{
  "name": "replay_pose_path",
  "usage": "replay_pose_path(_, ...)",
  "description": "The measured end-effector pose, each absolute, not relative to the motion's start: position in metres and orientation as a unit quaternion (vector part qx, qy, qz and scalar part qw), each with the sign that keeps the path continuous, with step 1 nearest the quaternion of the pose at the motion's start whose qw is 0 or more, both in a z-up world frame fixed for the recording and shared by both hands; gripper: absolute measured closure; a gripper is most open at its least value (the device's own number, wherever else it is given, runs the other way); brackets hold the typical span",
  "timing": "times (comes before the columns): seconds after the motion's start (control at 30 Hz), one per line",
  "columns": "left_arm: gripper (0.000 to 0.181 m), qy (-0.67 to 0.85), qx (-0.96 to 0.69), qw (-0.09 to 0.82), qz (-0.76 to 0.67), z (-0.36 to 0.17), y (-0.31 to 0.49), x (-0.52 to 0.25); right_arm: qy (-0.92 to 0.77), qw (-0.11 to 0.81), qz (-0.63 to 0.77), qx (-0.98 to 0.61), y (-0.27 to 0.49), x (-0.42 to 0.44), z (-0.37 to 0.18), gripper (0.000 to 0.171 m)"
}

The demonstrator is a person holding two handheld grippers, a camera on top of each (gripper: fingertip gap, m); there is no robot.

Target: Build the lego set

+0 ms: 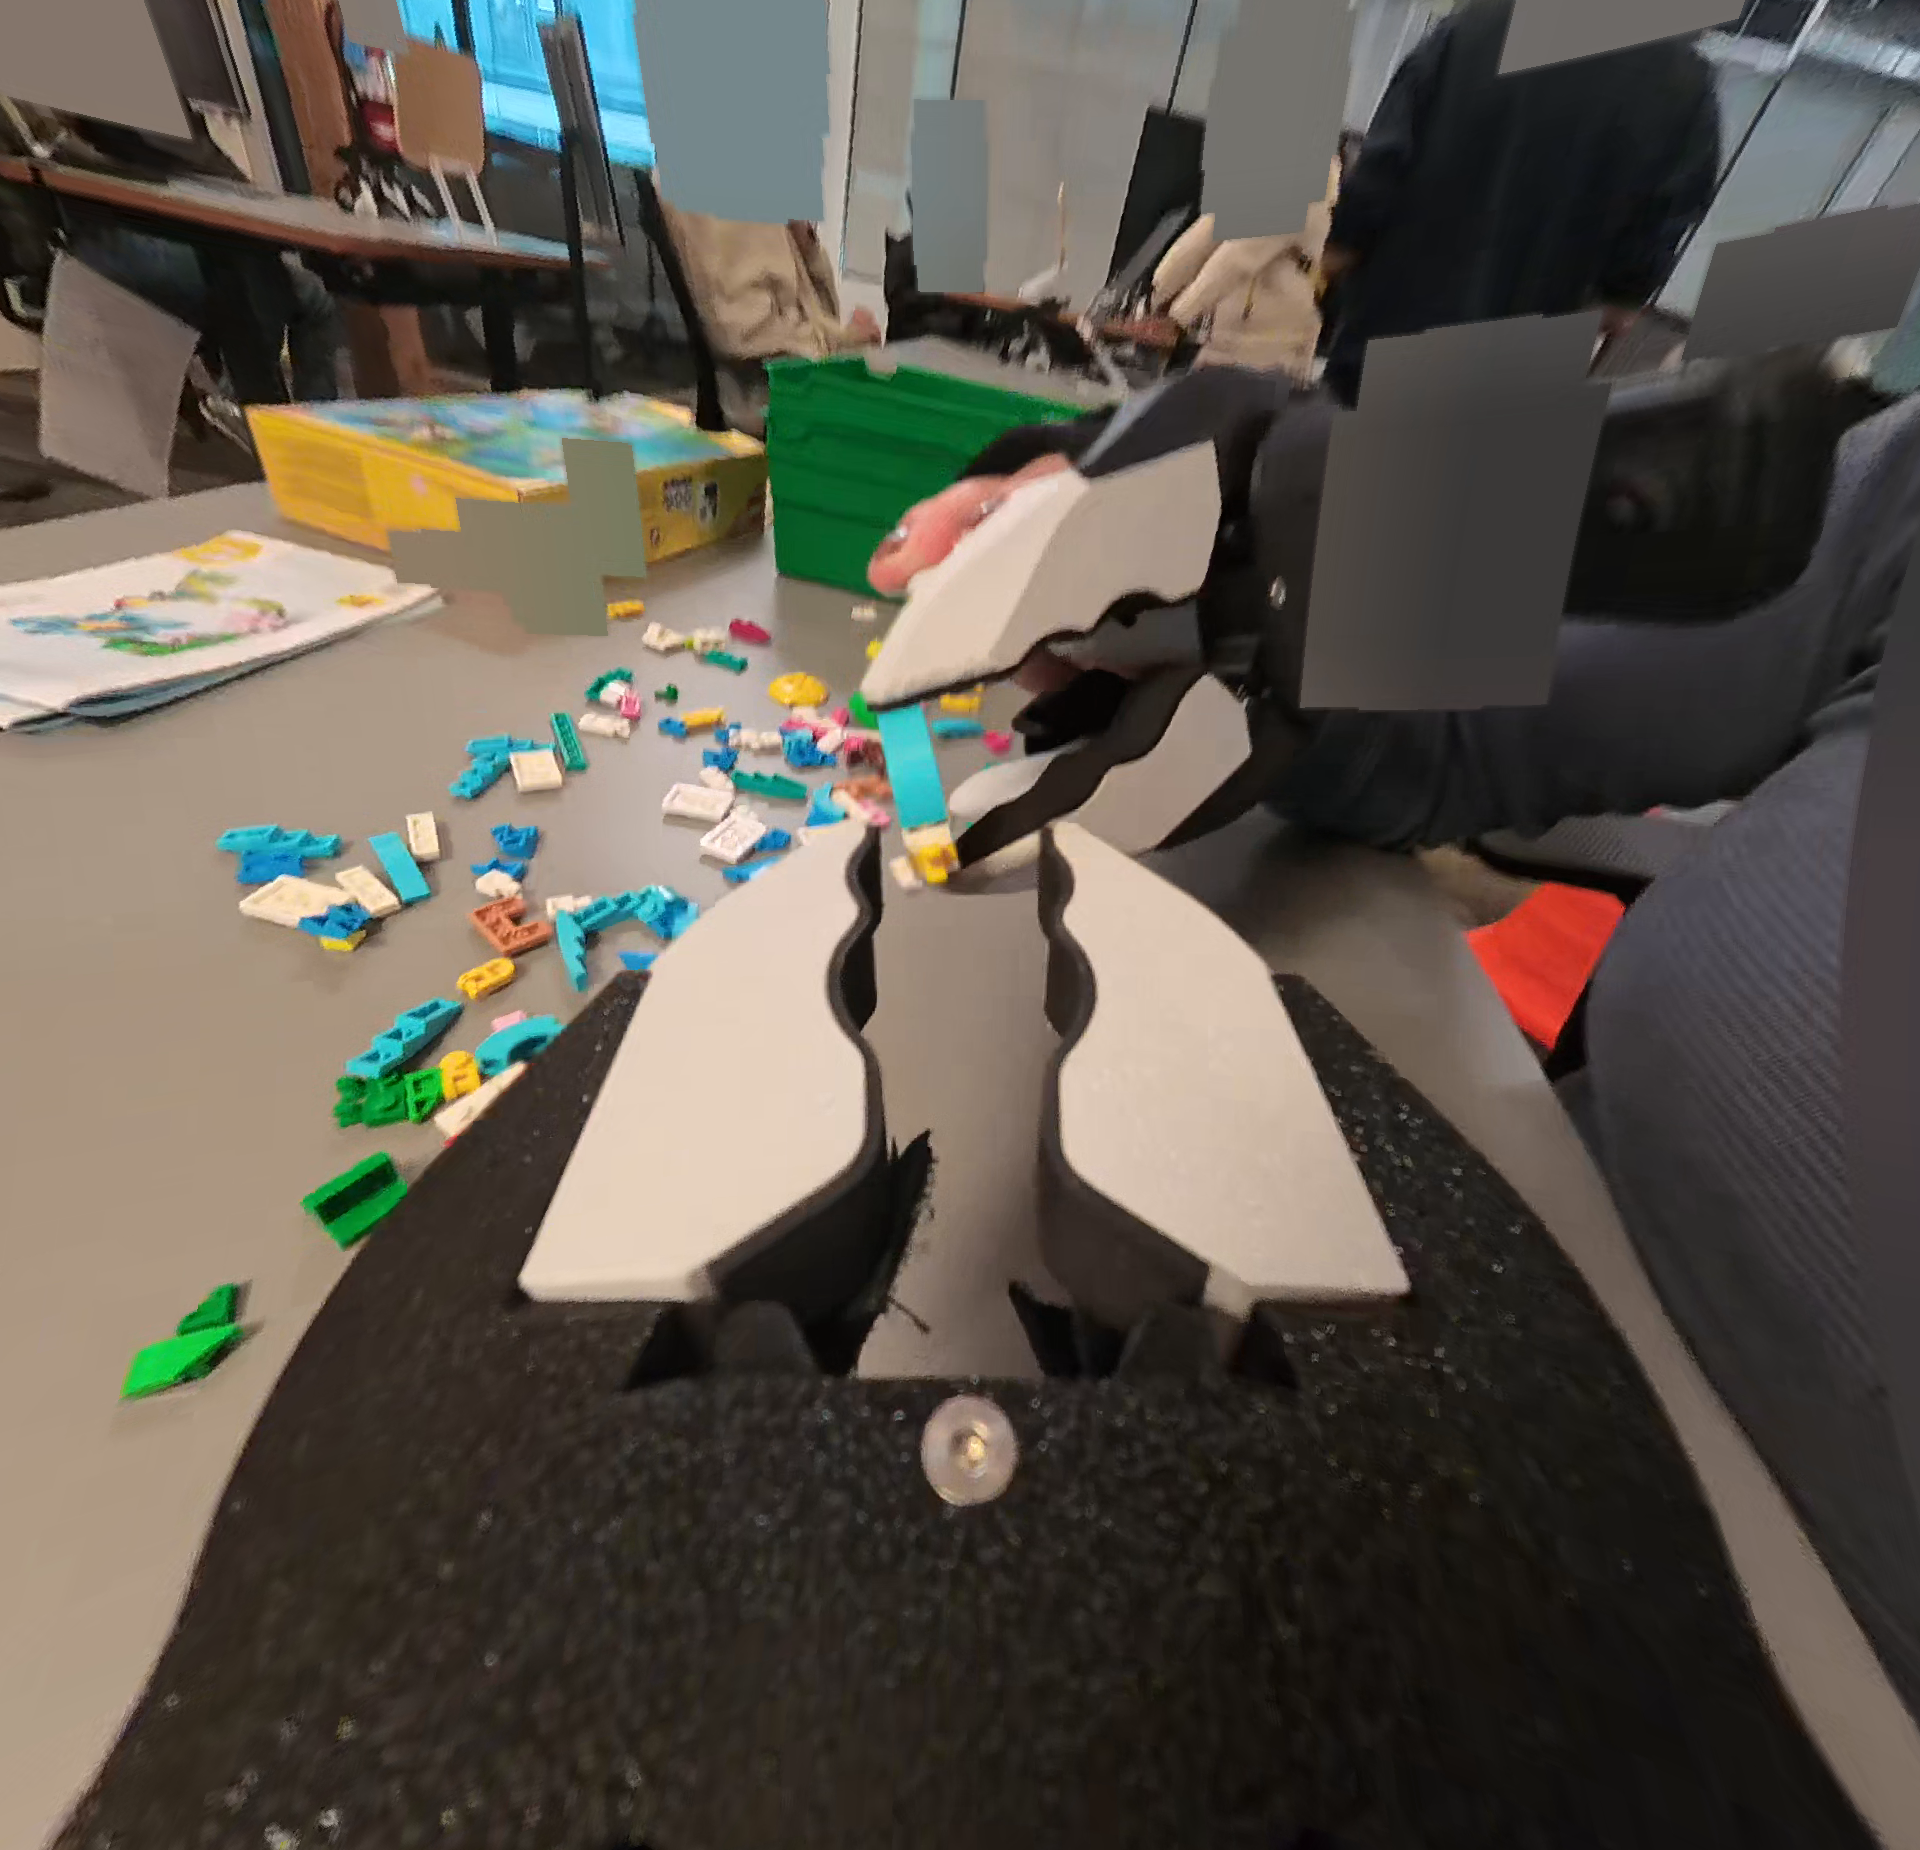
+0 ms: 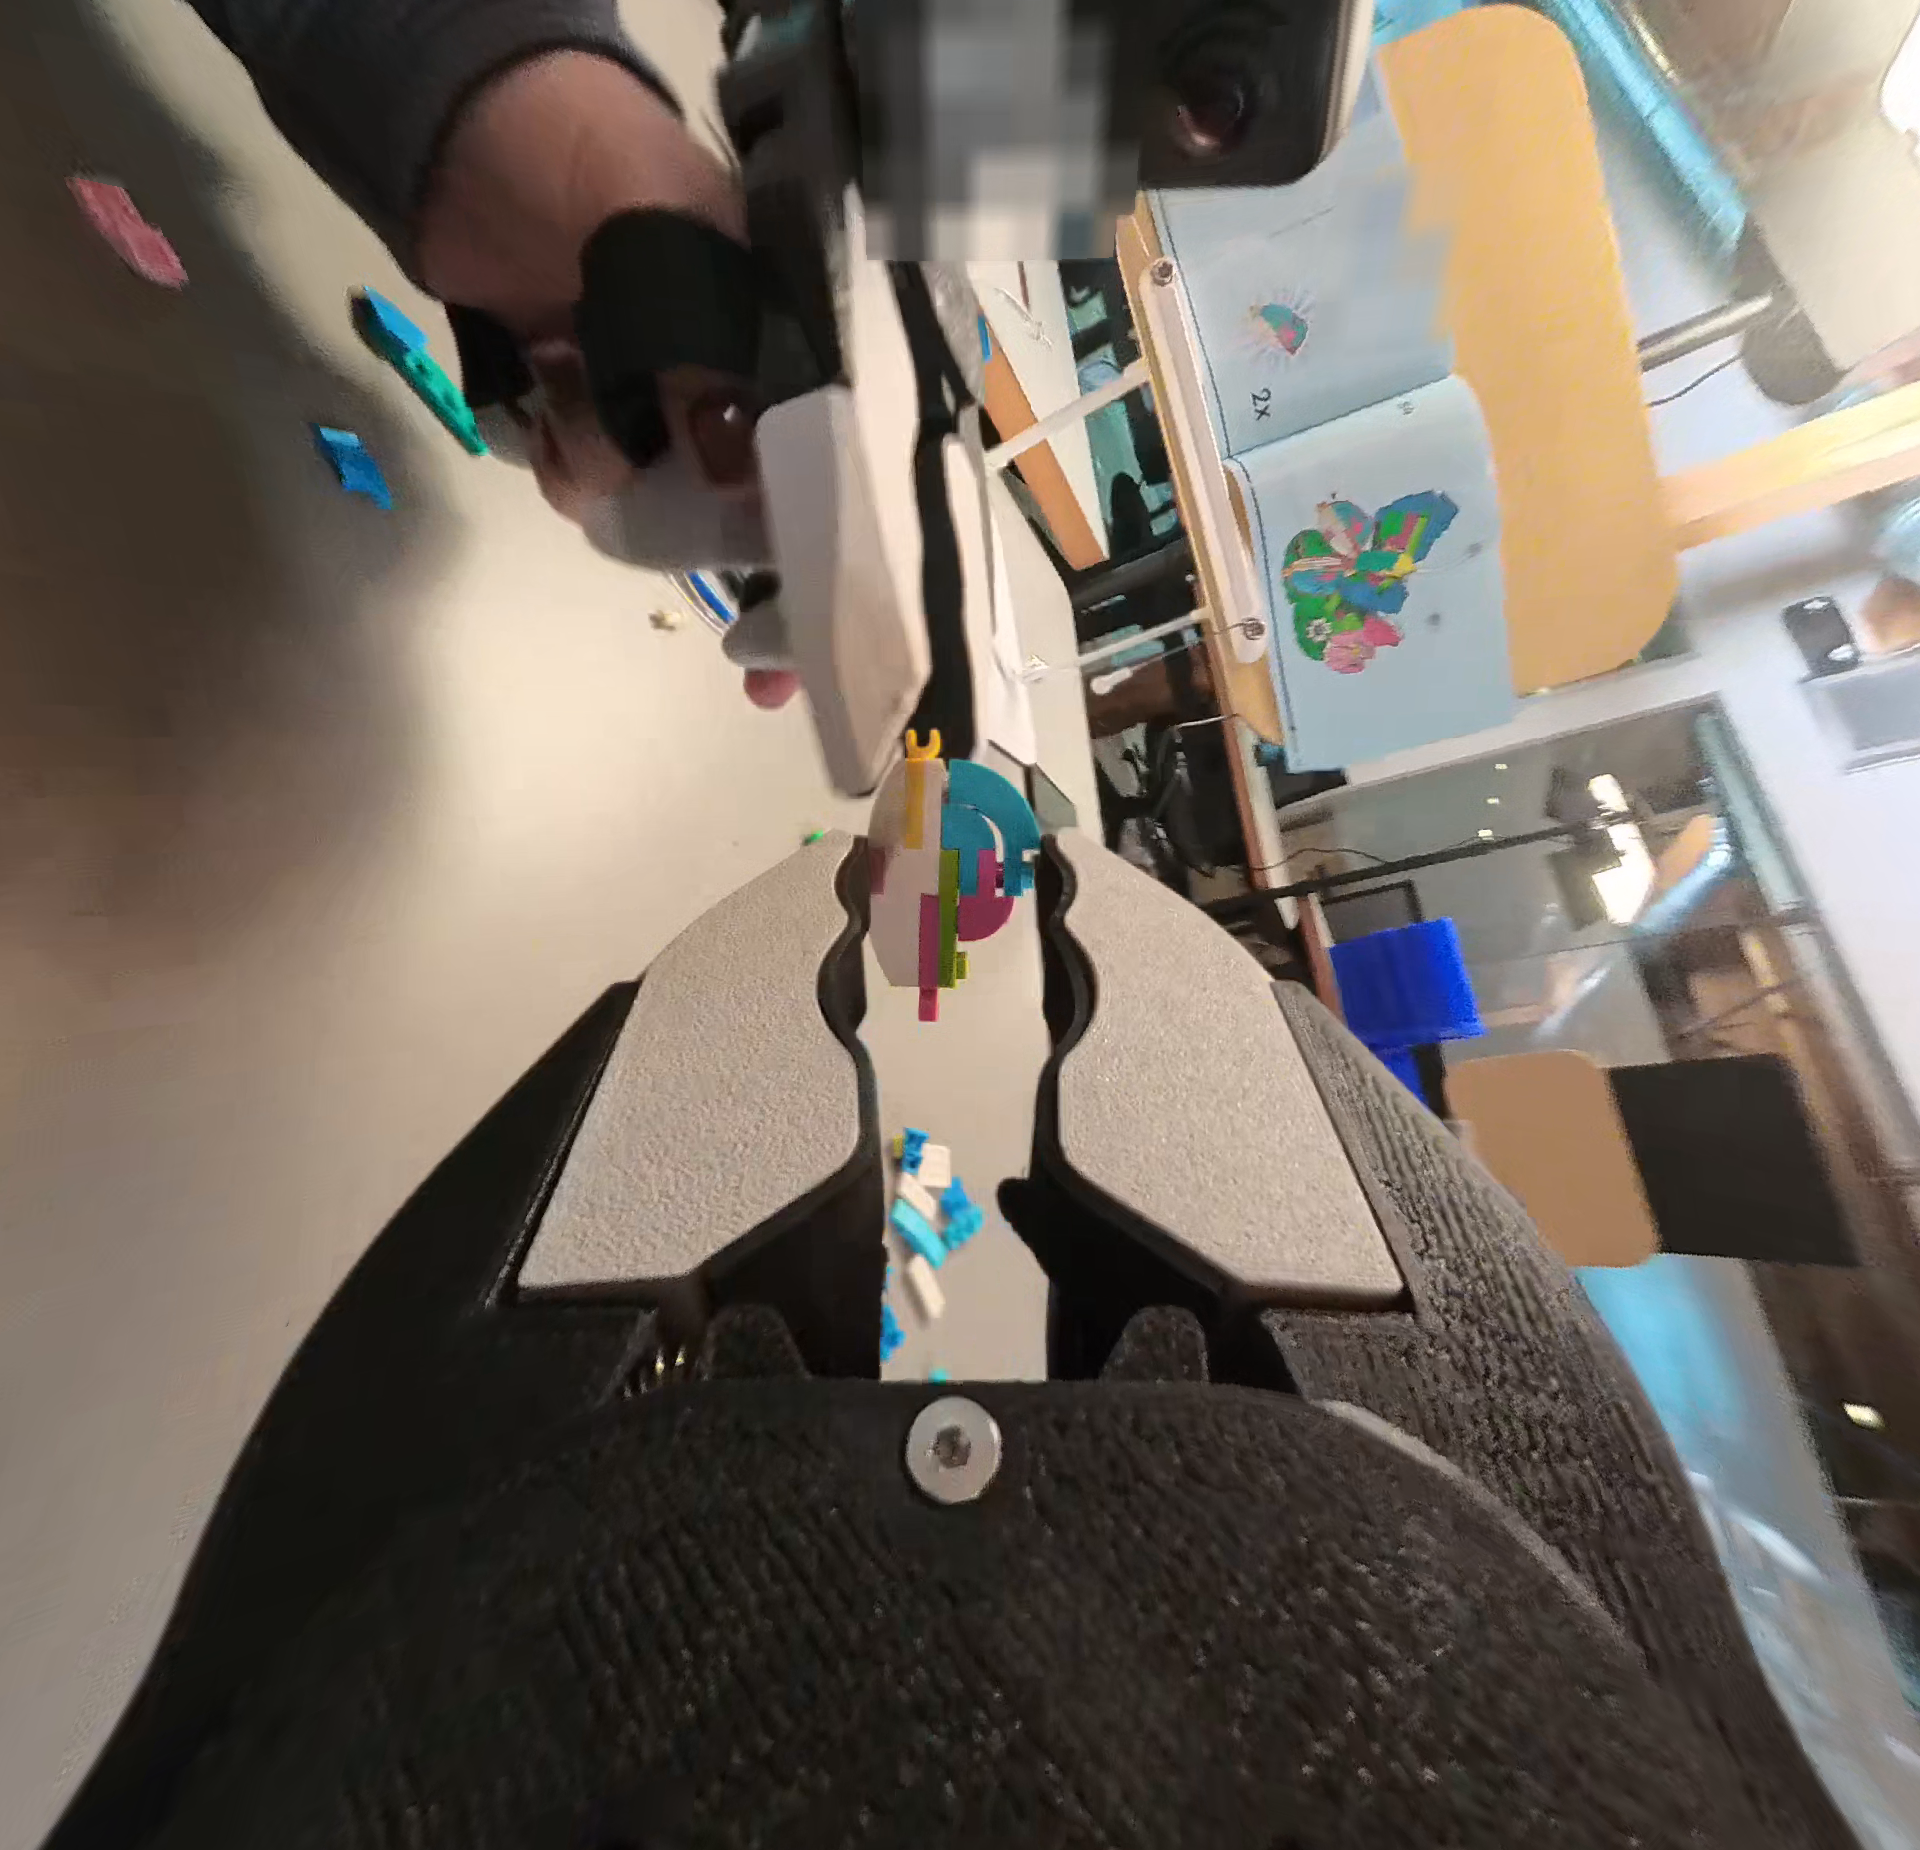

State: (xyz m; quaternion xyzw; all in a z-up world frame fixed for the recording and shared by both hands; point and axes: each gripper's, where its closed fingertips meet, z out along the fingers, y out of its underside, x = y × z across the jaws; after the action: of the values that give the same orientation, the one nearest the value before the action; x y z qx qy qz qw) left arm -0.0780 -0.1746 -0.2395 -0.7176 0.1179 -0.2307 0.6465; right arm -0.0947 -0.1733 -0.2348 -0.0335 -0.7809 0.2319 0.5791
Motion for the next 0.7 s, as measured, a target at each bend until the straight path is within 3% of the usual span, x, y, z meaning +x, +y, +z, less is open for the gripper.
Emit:
replay_pose_path(0.03, 0.154, 0.115, -0.711, 0.655, -0.229, -0.236, -0.176, -0.081, -0.781, 0.584, 0.220, -0.026, -0.173, -0.095, -0.236, 0.142)
replay_pose_path(0.23, 0.169, 0.136, -0.727, 0.655, -0.152, -0.241, -0.173, -0.083, -0.775, 0.595, 0.212, -0.021, -0.179, -0.095, -0.233, 0.141)
replay_pose_path(0.7, 0.173, 0.137, -0.714, 0.666, -0.168, -0.229, -0.177, -0.077, -0.766, 0.570, 0.292, -0.053, -0.182, -0.091, -0.223, 0.140)
